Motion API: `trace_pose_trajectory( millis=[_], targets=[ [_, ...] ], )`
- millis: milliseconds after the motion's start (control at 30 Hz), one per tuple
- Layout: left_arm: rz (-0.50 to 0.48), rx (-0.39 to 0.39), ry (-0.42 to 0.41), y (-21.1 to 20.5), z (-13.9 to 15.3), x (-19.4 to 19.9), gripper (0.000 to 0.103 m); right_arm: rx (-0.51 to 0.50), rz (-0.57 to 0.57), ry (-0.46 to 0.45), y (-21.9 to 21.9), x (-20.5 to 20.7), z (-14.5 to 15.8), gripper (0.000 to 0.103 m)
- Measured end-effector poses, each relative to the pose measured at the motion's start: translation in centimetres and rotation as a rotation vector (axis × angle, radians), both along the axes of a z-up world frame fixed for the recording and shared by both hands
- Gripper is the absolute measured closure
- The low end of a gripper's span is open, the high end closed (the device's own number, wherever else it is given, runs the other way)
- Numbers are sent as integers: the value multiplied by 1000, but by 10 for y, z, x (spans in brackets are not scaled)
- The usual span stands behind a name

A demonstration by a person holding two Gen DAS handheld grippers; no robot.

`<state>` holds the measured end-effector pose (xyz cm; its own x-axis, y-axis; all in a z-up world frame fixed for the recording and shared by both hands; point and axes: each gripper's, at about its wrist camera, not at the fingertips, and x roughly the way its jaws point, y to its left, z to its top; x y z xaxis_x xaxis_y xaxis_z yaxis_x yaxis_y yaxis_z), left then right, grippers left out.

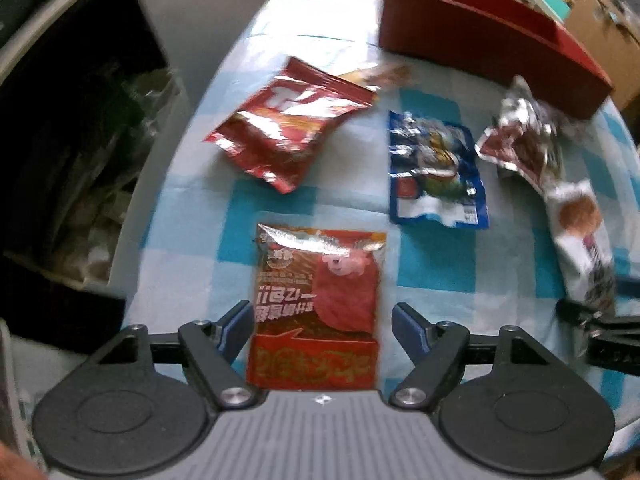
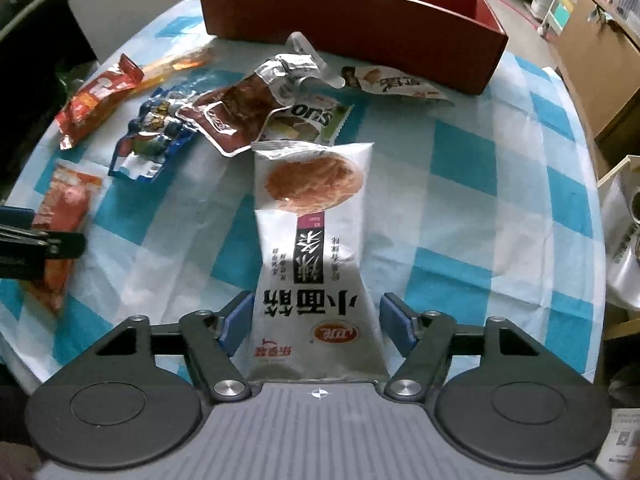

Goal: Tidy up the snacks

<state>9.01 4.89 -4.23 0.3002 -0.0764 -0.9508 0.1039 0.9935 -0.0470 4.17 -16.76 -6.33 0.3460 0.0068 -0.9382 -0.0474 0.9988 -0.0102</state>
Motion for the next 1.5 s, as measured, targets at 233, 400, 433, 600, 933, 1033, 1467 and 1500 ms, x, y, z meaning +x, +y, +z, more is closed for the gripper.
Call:
trace_pose_trajectory(
  millis=[233,400,433,600,933,1033,1467,1500],
  targets=[
    [-18,59,-38,-11,14,8,33,21,-35,40,-18,9,-10,0],
    [-64,97,-43,-20,8,5,33,21,-39,32,-13,8,-12,0],
    [-78,110,-40,-22,5,4,33,23,-34,26,-14,9,-12,0],
    [-115,140,-53,-35,-11,6,30,27,-44,-1,-16,2,-11,0],
    [-130,45,-71,-30,-15,34,26,31,-17,-63,-3,21,1,25],
    [-162,49,-54,-29,-11,29,26,27,4,-61,-3,23,2,27],
    [-71,63,-54,-16,-16,-4,27,43,38,-97,5,9,-9,0],
    [-66,62,-54,-16,-16,-2,29,48,27,-97,3,9,-8,2]
  ],
)
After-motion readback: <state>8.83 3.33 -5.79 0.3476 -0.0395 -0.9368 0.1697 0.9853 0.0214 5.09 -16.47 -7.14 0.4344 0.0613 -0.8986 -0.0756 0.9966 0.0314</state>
